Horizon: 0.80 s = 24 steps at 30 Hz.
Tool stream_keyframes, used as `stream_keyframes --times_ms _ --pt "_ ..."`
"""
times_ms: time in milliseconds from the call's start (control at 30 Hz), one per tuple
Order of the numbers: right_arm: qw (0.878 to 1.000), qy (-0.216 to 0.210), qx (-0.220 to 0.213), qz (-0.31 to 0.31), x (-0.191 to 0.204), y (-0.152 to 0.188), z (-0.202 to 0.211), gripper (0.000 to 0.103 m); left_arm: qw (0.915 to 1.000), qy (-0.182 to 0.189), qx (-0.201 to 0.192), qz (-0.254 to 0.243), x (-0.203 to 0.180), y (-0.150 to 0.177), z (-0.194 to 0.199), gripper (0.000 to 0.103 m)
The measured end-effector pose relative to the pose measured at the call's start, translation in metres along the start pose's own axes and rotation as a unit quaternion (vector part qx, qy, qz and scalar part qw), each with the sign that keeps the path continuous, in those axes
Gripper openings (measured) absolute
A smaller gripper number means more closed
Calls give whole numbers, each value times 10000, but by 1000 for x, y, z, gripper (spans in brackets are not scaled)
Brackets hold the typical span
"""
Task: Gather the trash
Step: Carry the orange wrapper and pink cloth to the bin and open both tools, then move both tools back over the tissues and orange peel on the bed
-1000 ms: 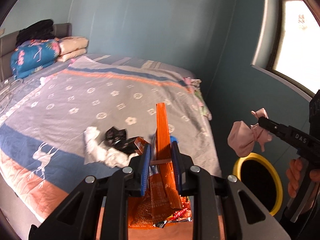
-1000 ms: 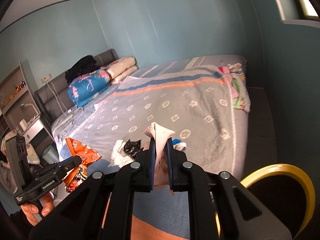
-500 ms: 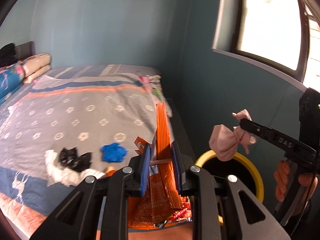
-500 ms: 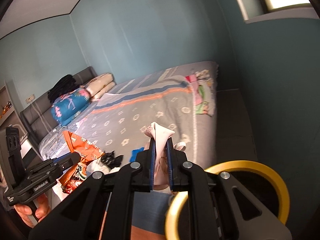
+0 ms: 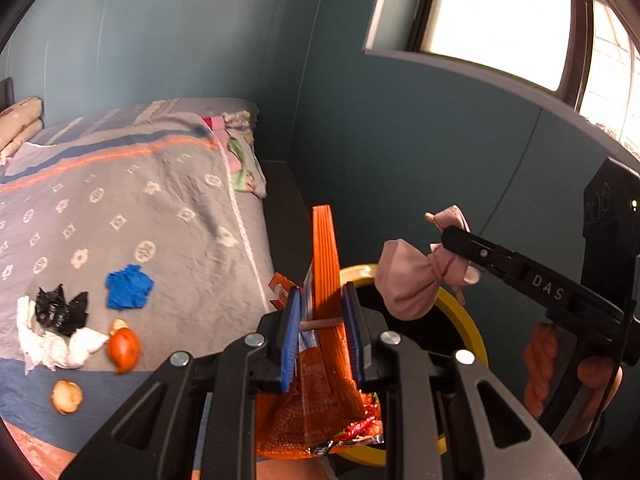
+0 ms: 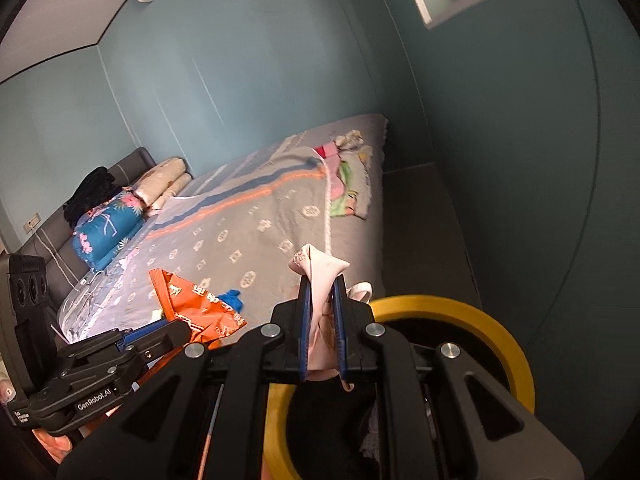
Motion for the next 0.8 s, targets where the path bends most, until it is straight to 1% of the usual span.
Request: stream_keyframes --times_ms 133,233,367,433,467,500,533,567,667,733,800 --pt "9998 110 -16 -171 -22 6 -1 11 9998 99 140 -44 -15 5 -12 20" --pt "9995 184 -39 -249 -31 10 1 11 9995 193 224 -76 -22 9 -19 20" --pt "9991 272 -78 -332 -44 12 2 12 9993 254 237 -116 -30 12 -21 22" --pt "9988 320 -75 -354 -47 13 4 14 9994 238 237 -70 -29 13 -21 33" --pt "9987 340 -86 -374 -50 14 4 16 9995 217 236 -14 -27 13 -21 39" --pt "9986 344 -97 -390 -50 13 4 22 9995 198 235 85 -23 13 -20 44" --pt "9985 344 -114 -406 -50 13 4 30 9994 190 241 134 -20 13 -19 45" --pt "9984 348 -138 -426 -51 13 4 33 9994 144 239 195 -16 12 -19 49" --pt "9980 437 -203 -403 -50 13 7 34 9992 -8 190 356 -1 9 -18 59" --pt "9981 416 -206 -397 -48 11 7 36 9987 -120 141 479 12 7 -15 62" --pt "9983 382 -217 -387 -44 11 6 37 9979 -273 87 587 23 5 -12 68"
Point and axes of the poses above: each gripper's, at about its wrist camera, not at the fingertips, and z roughly against the way its jaws point, x to its left, y to its underside, the point moved 1 cm from there along -z, roughly the way its jaws point, and after that the axes turned 13 degrees about -y, right-handed, at the moved point
